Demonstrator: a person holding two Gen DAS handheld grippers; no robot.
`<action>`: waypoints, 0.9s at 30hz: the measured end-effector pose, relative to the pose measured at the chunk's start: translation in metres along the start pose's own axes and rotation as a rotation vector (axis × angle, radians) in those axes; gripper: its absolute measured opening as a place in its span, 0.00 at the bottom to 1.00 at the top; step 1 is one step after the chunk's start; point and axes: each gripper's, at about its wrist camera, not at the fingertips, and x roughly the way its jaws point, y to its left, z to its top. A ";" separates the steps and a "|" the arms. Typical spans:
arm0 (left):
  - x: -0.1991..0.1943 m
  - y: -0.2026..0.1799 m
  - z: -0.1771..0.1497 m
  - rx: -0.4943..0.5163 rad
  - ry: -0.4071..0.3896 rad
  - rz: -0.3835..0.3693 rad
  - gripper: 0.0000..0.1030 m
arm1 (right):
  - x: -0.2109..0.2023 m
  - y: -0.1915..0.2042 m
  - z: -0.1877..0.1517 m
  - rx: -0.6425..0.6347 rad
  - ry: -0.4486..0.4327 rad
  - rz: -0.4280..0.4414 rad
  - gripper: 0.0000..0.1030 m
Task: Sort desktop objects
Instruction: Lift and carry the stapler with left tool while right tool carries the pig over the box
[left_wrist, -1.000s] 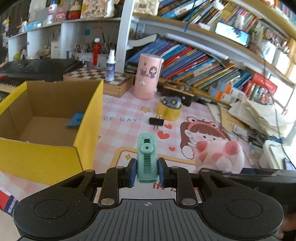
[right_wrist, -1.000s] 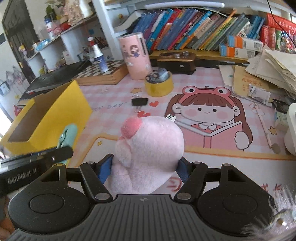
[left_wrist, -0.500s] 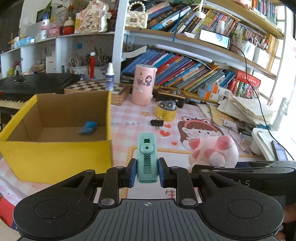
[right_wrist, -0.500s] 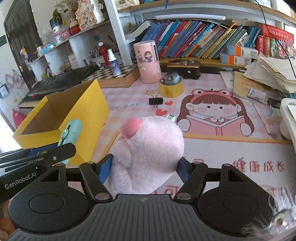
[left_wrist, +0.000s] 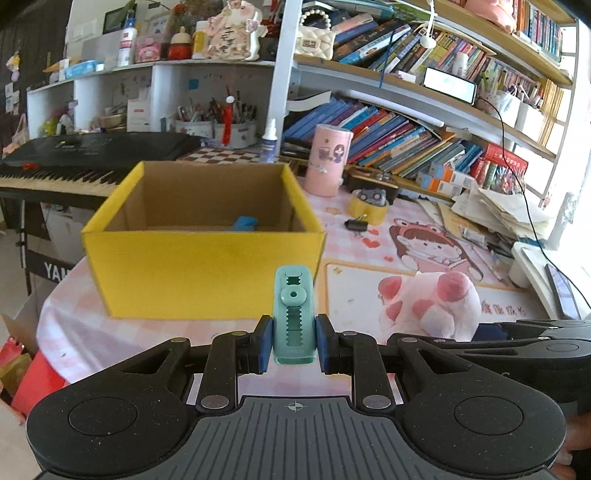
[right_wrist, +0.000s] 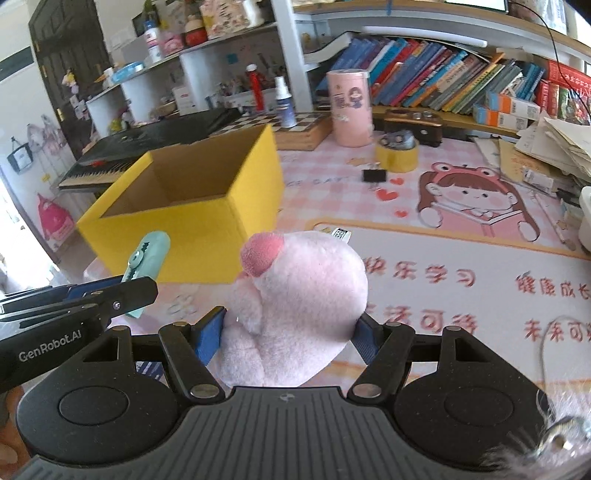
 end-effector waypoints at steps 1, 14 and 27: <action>-0.003 0.004 -0.002 0.002 0.002 0.000 0.22 | -0.001 0.006 -0.003 0.000 0.001 0.001 0.66; -0.036 0.050 -0.023 0.018 0.004 0.011 0.22 | -0.007 0.067 -0.034 0.015 -0.001 0.015 0.66; -0.058 0.085 -0.033 -0.039 -0.022 0.051 0.22 | -0.005 0.110 -0.040 -0.053 0.016 0.063 0.66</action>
